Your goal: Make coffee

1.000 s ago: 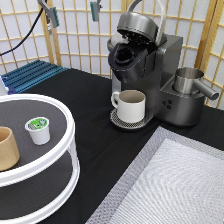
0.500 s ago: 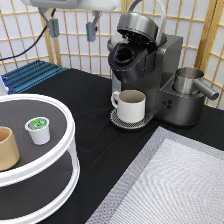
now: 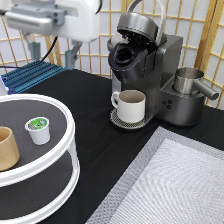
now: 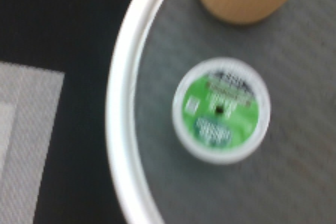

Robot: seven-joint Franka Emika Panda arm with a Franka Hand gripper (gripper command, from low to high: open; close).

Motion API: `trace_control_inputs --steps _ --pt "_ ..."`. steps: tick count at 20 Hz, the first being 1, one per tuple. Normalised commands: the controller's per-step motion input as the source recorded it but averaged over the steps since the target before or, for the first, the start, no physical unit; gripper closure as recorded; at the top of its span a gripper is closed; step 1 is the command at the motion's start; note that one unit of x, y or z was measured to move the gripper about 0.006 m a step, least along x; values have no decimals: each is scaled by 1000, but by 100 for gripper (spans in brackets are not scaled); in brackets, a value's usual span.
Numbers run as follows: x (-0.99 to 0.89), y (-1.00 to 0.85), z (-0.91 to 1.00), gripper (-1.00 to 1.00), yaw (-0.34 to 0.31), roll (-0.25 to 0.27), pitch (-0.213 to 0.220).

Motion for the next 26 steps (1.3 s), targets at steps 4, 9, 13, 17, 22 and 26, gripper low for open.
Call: trace_control_inputs --steps 4,9,13,17,22,26 --pt "-33 -769 -44 -100 0 152 -104" --pt "272 -459 -53 -100 0 161 -58" --pt "279 -206 -343 -100 -9 107 3" --pt "263 -49 -211 -100 -38 26 33" --pt "469 -44 -30 -100 -56 0 51" --pt "288 -117 -174 -100 -72 0 9"
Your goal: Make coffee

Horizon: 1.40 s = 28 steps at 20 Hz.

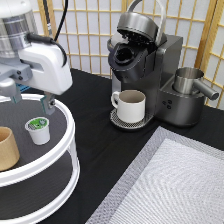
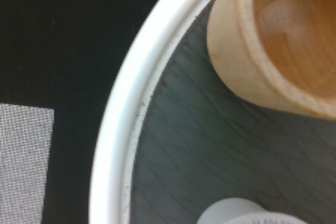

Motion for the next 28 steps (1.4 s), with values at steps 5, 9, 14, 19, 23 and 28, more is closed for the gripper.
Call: trace_control_inputs --steps 5,9,14,19,23,28 --pt "42 -108 -332 -100 -64 2 0" --pt "0 -24 -306 -100 -48 0 0" --pt "-34 19 -257 -100 -39 0 -2" --pt "-118 30 -176 -100 -35 0 -11" --pt "-45 36 31 100 -42 -1 -3" --pt "0 75 126 100 -37 -17 -25"
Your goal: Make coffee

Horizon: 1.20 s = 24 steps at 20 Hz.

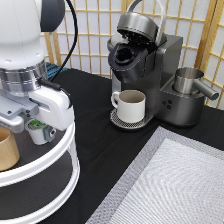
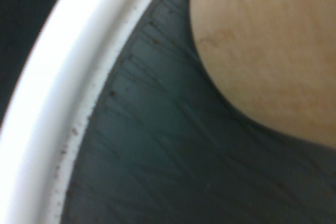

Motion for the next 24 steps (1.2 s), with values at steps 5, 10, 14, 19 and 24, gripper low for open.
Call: trace_control_inputs --steps 5,10,14,19,24 --pt "-11 17 9 100 -33 -7 -58" --pt "141 89 499 100 -21 -3 -58" --pt "386 264 992 100 0 19 -61" --pt "349 434 701 100 0 171 -39" --pt "246 537 287 100 0 309 -44"
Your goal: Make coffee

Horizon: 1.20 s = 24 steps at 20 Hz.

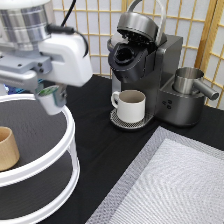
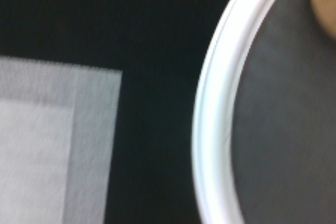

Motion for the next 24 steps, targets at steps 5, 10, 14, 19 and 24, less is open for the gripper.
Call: trace_control_inputs --steps 5,10,14,19,24 --pt "170 470 181 100 -5 352 -44" --pt "59 386 278 100 -4 341 -12" --pt "28 349 451 100 0 298 3" --pt "217 542 561 100 -1 180 46" --pt "183 676 416 100 0 62 80"
